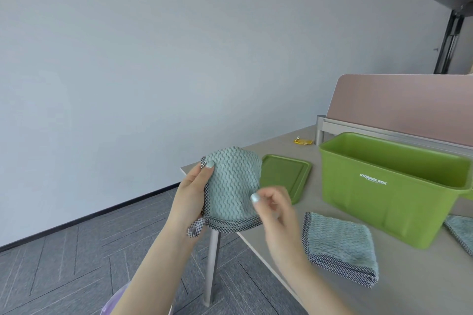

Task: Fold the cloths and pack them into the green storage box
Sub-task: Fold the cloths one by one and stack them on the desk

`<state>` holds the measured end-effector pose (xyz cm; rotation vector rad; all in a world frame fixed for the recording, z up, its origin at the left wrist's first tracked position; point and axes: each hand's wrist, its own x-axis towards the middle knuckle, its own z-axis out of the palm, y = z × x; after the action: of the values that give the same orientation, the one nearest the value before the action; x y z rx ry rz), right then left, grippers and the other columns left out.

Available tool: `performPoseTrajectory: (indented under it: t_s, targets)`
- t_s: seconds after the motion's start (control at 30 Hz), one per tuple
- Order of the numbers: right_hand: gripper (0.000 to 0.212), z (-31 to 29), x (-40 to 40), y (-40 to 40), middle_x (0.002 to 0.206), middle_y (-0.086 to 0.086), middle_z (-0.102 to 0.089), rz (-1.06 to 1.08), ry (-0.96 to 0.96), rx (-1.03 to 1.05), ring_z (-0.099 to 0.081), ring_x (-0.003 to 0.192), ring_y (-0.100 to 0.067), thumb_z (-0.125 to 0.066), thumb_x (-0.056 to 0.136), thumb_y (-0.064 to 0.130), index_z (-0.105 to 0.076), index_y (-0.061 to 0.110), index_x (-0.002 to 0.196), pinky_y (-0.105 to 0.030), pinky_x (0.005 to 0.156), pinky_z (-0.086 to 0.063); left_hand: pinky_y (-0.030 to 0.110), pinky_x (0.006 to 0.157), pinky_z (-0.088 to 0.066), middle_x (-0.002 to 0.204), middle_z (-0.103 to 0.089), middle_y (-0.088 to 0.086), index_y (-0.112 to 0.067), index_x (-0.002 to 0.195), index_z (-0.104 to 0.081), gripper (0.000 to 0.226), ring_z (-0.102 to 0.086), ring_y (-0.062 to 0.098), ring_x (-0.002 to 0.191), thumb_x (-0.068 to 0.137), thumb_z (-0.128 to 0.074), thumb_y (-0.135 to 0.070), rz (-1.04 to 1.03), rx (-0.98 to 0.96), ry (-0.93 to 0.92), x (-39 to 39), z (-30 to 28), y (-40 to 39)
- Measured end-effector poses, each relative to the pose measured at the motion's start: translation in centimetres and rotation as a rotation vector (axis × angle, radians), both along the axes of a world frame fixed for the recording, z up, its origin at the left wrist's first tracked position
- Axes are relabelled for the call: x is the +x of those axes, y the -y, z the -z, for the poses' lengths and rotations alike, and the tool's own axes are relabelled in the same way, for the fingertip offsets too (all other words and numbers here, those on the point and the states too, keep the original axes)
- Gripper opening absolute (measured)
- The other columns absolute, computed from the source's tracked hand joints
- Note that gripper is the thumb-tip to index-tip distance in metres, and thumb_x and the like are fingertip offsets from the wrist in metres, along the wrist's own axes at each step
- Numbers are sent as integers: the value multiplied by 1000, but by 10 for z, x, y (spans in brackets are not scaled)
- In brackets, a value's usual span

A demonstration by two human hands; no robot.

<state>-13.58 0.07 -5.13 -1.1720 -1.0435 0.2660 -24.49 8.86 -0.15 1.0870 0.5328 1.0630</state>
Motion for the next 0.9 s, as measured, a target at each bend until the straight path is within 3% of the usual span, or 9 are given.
performPoseTrajectory:
  t_s: [0.07,0.13,0.23,0.4,0.53,0.6,0.7,0.83,0.9]
  targets:
    - [33,-4,1,1,95,5,-55,-30,-235,-109,-51,85,1,-59,70,53,-57,25,86,-13,77,-37,39,83,-52,105,-71,8,-14,99,-68,24,-66,25,96,96,-46,-22,-7,-7,21,-3,-5,-1]
    - [32,-6,2,2,89,7,-56,-132,-381,-224,-53,85,-1,-62,71,50,-56,23,86,-26,92,-43,40,89,-51,112,-69,8,-13,109,-66,27,-65,24,103,96,-46,-26,-7,-15,48,-3,-8,-1]
    - [13,-8,-1,4,93,23,-68,-327,-484,-311,-57,97,6,-62,84,37,-65,28,92,-37,100,-44,43,98,-46,119,-66,6,-14,118,-62,33,-62,23,111,94,-47,-32,-6,-46,87,-3,-10,-1]
    - [30,-6,3,5,109,22,-66,-488,-503,-375,-52,107,7,-62,74,39,-66,29,101,-37,100,-39,41,90,-52,111,-70,5,-15,110,-64,30,-65,22,104,89,-51,-31,56,0,129,-7,-9,1]
    - [30,-5,9,6,103,11,-73,-628,-567,-241,-65,97,2,-78,61,32,-74,23,89,-26,82,-49,37,71,-58,106,-70,6,-19,109,-64,37,-68,24,95,74,-67,-7,190,140,73,-15,-5,1]
    - [43,-5,15,5,107,7,-72,-678,-588,-145,-65,100,-6,-89,48,37,-75,25,87,-35,87,-51,34,69,-57,106,-69,7,-21,114,-60,46,-69,23,93,72,-61,-2,279,182,20,-18,0,3]
    - [42,-2,27,2,98,1,-73,-694,-650,-55,-68,91,-12,-92,44,28,-75,18,82,-45,92,-51,30,68,-57,107,-70,6,-23,119,-56,54,-69,22,93,73,-60,6,375,207,-10,-18,4,6]
    - [23,0,39,8,102,-7,-71,-655,-810,-45,-67,90,-19,-71,68,10,-68,11,90,-40,85,-54,32,73,-57,113,-68,7,-25,125,-52,59,-67,25,100,73,-58,2,439,237,-62,-15,8,6]
    - [30,1,45,14,113,-11,-66,-637,-865,-107,-65,95,-21,-54,78,19,-59,9,105,-40,82,-57,33,78,-56,116,-67,7,-26,127,-49,61,-65,25,103,73,-58,1,466,263,-108,-10,12,8]
